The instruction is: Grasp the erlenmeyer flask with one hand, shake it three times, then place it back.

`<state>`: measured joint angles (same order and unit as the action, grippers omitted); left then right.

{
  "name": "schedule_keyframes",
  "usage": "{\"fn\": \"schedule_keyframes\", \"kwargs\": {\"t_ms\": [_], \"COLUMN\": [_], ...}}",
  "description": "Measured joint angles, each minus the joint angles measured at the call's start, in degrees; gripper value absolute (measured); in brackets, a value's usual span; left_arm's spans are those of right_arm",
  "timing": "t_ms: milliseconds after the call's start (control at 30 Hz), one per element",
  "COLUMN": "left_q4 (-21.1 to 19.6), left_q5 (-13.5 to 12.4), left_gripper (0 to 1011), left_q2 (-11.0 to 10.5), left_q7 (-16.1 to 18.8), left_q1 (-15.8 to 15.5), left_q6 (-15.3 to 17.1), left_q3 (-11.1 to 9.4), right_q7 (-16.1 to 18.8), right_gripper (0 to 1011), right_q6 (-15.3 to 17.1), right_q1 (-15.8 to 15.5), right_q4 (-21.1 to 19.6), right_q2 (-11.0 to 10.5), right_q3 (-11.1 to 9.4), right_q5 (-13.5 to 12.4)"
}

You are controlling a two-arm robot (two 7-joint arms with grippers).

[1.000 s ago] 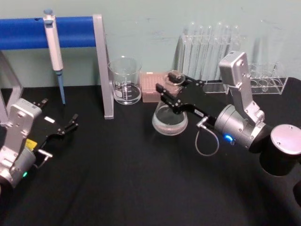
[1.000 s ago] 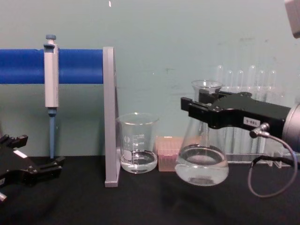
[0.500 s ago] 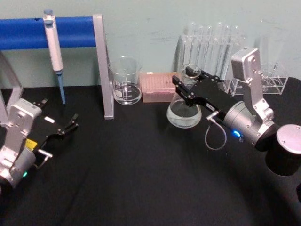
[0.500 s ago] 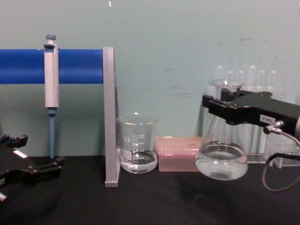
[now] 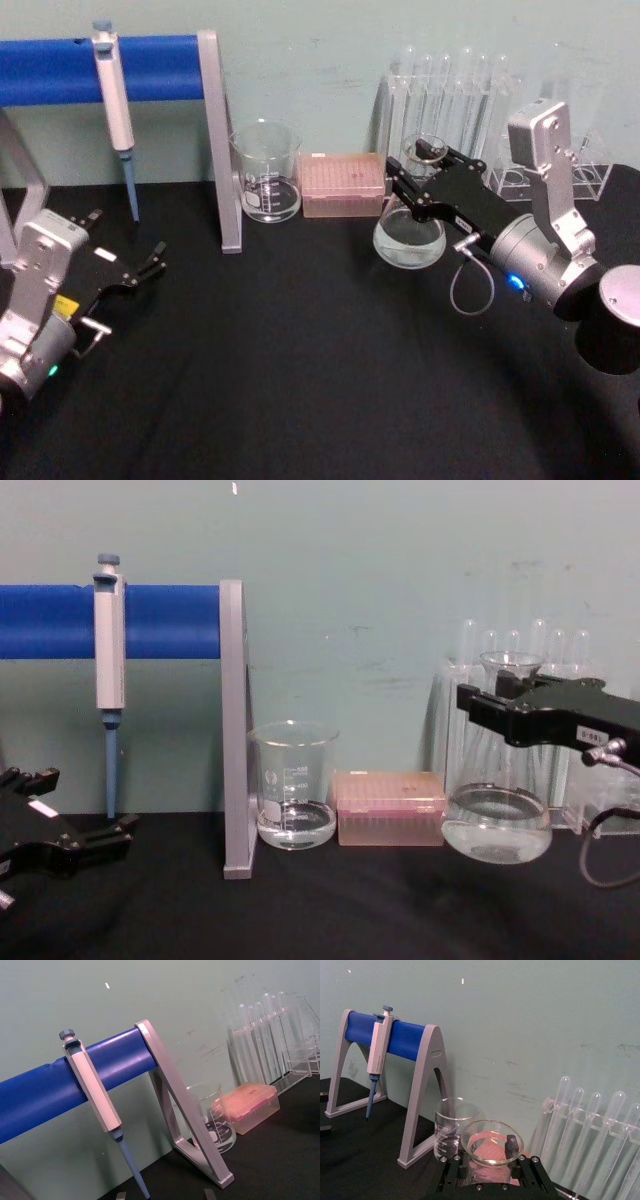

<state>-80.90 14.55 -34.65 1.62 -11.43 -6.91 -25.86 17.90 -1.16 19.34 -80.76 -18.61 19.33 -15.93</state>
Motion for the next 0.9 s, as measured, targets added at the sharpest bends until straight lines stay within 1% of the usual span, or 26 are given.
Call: {"fn": "schedule_keyframes", "kwargs": {"t_ms": [100,233,500,733,767,900], "left_q4": [0.0,0.0,0.0,0.0,0.0,0.0], "left_q5": [0.0,0.0,0.0,0.0,0.0,0.0], "left_gripper": [1001,1001,1001,1001,1001,1001], "left_q2": [0.0,0.0,0.0,0.0,0.0,0.0], "left_q7": [0.0,0.0,0.0,0.0,0.0,0.0], "left_q1": [0.0,0.0,0.0,0.0,0.0,0.0], "left_q6": [0.0,0.0,0.0,0.0,0.0,0.0], "left_q3": [0.0,0.0,0.0,0.0,0.0,0.0], "right_q7": [0.4,1.7,4.6,8.6,8.6,11.6], "right_gripper": [458,458,457,458,458,458], "right_q6": [0.1,0.2,0.5,0.6,0.6,0.2], "right_q1": [-0.2,-0.6,-1.4,-2.0,-2.0,-2.2], "right_q4": [-0.2,-0.8,-2.3,-4.2,-4.2,-5.1], "right_q2": [0.2,0.5,0.5,-0.5,-0.5,-1.5], "right_q3": [-0.1,-0.1,1.0,3.2,3.2,4.8], "right_q5": [0.2,0.4,0.1,-1.5,-1.5,-2.9]}}
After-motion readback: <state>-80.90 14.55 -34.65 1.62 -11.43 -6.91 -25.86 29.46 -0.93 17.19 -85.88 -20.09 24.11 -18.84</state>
